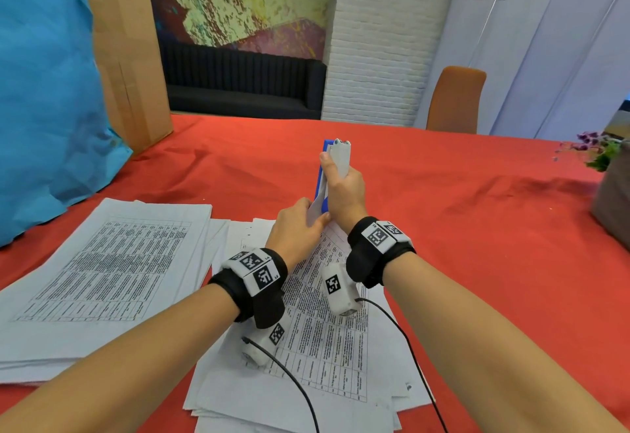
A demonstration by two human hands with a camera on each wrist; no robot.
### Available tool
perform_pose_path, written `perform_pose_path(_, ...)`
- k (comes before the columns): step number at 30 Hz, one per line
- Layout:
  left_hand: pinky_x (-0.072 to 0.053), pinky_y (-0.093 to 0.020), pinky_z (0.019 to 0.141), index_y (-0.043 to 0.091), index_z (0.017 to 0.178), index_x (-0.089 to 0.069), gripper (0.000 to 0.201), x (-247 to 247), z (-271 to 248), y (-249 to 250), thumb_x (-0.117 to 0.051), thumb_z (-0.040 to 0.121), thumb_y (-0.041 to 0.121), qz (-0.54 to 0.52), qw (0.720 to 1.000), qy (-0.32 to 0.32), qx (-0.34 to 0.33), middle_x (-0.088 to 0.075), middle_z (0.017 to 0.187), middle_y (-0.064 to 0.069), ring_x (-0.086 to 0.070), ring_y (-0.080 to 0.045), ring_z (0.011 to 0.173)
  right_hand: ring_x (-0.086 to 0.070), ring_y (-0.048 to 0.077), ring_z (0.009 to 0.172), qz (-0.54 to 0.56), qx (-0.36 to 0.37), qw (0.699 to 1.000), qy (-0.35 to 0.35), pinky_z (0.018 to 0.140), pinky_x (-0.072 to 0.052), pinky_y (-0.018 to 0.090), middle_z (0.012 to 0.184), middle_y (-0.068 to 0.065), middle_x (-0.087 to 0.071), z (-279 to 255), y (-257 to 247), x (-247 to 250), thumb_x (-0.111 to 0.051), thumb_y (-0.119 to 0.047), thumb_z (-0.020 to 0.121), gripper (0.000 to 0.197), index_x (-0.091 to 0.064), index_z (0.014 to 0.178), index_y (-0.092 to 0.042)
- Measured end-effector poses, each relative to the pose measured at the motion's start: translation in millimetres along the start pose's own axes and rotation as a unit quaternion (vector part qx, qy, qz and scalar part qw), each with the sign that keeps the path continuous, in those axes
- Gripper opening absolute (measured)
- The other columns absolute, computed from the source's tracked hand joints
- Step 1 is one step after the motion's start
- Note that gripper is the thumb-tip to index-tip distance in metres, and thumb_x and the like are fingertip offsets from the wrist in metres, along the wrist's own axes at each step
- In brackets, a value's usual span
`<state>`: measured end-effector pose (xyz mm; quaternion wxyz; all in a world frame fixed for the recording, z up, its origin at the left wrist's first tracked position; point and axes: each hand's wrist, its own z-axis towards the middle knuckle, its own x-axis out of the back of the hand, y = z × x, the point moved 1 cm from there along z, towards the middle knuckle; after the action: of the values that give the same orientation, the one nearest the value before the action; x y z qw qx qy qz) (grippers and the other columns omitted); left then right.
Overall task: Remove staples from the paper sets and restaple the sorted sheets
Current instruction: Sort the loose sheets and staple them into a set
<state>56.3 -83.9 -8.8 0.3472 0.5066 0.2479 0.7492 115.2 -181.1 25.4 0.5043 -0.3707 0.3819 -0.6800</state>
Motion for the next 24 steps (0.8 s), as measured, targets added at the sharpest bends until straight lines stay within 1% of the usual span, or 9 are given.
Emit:
perform_pose_path(5, -0.028, -0.024, 0.049, 0.012, 0.088, -0.043, 0.031, -0.4, -0.2, 0.9, -0.054, 0.092, 0.041, -0.013, 1.000, -0.023, -0.003, -0.050, 0.075, 0.003, -0.044, -0.008, 0.062, -0.034, 0.011, 0.048, 0.008, 0.006, 1.000, 0.003, 0.049, -0.028, 0.028, 0.050, -0.008, -0.036, -0.8, 1.0, 1.8, -0.056, -0.043, 0.091, 0.047, -0.036, 0.055, -0.021)
perform_pose_path(8, -0.034, -0.021, 0.055, 0.010, 0.105, -0.040, 0.025, 3.0, -1.1, 2.3, -0.057, 0.091, 0.021, -0.049, 0.993, -0.109, -0.001, -0.053, 0.090, 0.001, -0.053, -0.013, 0.078, -0.038, 0.012, 0.051, 0.014, -0.002, 1.000, 0.001, 0.052, -0.031, 0.029, 0.052, -0.008, -0.039, -2.5, -4.5, 1.0, -0.056, -0.044, 0.090, 0.044, -0.040, 0.056, -0.022)
perform_pose_path(10, -0.043, -0.025, 0.070, 0.010, 0.122, -0.039, 0.037, 10.0, 0.6, 0.5, -0.057, 0.090, 0.009, -0.079, 0.987, -0.141, 0.009, -0.055, 0.106, -0.003, -0.055, -0.018, 0.097, -0.045, 0.015, 0.056, 0.099, -0.069, 0.992, 0.042, 0.058, -0.038, 0.032, 0.057, -0.006, -0.047, 3.8, -7.4, 2.6, -0.060, -0.045, 0.086, 0.034, -0.050, 0.062, -0.022)
perform_pose_path(13, -0.047, -0.039, 0.093, 0.013, 0.126, -0.045, 0.042, 20.5, 8.8, -10.1, -0.057, 0.087, 0.003, -0.103, 0.987, -0.120, 0.034, -0.058, 0.118, -0.008, -0.057, -0.023, 0.109, -0.054, 0.017, 0.062, 0.298, -0.209, 0.923, 0.124, 0.065, -0.047, 0.031, 0.071, 0.000, -0.054, 16.5, -10.3, 12.8, -0.064, -0.039, 0.085, 0.022, -0.057, 0.078, -0.019)
perform_pose_path(15, -0.048, -0.043, 0.093, 0.013, 0.124, -0.048, 0.040, 27.4, 10.0, -15.8, -0.055, 0.087, 0.000, -0.119, 0.985, -0.118, 0.042, -0.060, 0.117, -0.009, -0.059, -0.025, 0.108, -0.055, 0.014, 0.063, 0.303, -0.220, 0.918, 0.130, 0.061, -0.049, 0.026, 0.075, -0.001, -0.054, 22.5, -12.7, 23.9, -0.062, -0.036, 0.088, 0.018, -0.056, 0.084, -0.020)
perform_pose_path(18, -0.049, -0.044, 0.092, 0.014, 0.123, -0.049, 0.041, 37.4, 10.1, -22.9, -0.055, 0.085, -0.002, -0.140, 0.981, -0.130, 0.043, -0.062, 0.115, -0.009, -0.061, -0.024, 0.105, -0.056, 0.013, 0.065, 0.249, -0.212, 0.939, 0.105, 0.063, -0.049, 0.026, 0.077, -0.001, -0.055, 22.7, -12.3, 31.1, -0.063, -0.040, 0.087, 0.023, -0.056, 0.095, -0.019)
perform_pose_path(20, -0.050, -0.041, 0.089, 0.013, 0.125, -0.048, 0.044, 44.4, 13.3, -27.6, -0.054, 0.085, -0.005, -0.148, 0.980, -0.120, 0.052, -0.061, 0.115, -0.009, -0.060, -0.024, 0.101, -0.055, 0.013, 0.063, 0.232, -0.203, 0.945, 0.109, 0.065, -0.048, 0.027, 0.073, -0.002, -0.055, 21.3, -11.1, 32.4, -0.063, -0.040, 0.087, 0.022, -0.057, 0.091, -0.019)
perform_pose_path(22, -0.047, -0.035, 0.083, 0.009, 0.125, -0.048, 0.047, 60.3, 21.1, -29.5, -0.052, 0.082, -0.010, -0.144, 0.984, -0.074, 0.068, -0.058, 0.110, -0.007, -0.056, -0.021, 0.098, -0.053, 0.013, 0.062, 0.231, -0.195, 0.943, 0.139, 0.065, -0.047, 0.028, 0.072, -0.002, -0.054, 24.1, -11.8, 36.2, -0.063, -0.037, 0.088, 0.019, -0.056, 0.082, -0.020)
perform_pose_path(24, -0.041, -0.031, 0.083, 0.008, 0.117, -0.051, 0.041, 90.3, 34.5, -37.9, -0.051, 0.081, -0.011, -0.101, 0.992, -0.031, 0.076, -0.055, 0.106, -0.008, -0.052, -0.018, 0.099, -0.053, 0.014, 0.064, 0.177, -0.196, 0.951, 0.161, 0.064, -0.046, 0.027, 0.076, -0.001, -0.056, 31.1, -7.0, 45.3, -0.062, -0.035, 0.088, 0.020, -0.056, 0.080, -0.018)
